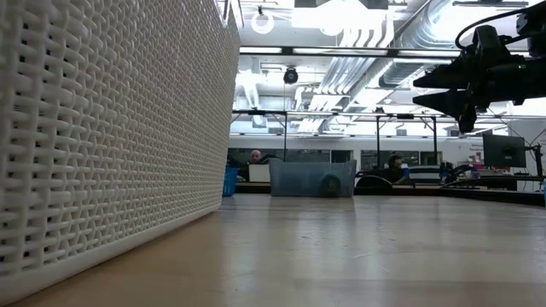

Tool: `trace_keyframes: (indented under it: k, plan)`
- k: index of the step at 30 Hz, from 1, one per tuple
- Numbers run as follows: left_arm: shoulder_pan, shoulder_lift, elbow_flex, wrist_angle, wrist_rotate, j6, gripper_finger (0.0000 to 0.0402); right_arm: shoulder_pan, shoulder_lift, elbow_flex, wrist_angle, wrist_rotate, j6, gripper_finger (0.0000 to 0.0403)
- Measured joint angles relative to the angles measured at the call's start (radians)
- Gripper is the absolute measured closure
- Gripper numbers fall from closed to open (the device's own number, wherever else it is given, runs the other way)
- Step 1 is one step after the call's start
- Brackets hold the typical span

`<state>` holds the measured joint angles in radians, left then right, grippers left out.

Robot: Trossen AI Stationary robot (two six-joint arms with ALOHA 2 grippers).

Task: Pick & place medical supplies in basket/bin
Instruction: Return to Home Position

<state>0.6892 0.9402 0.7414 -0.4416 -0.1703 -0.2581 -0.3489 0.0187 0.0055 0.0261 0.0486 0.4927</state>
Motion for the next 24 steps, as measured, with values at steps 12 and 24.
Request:
trace_keyframes:
  k: [12, 24]
  plan:
    - [-0.143, -0.017, 0.0, 0.301, 0.003, 0.117, 0.0265, 0.0, 0.0, 0.0, 0.0, 0.0, 0.0, 0.023]
    - [-0.252, -0.295, 0.0, 0.303, 0.016, 0.079, 0.0265, 0.0, 0.0, 0.0, 0.0, 0.0, 0.0, 0.023]
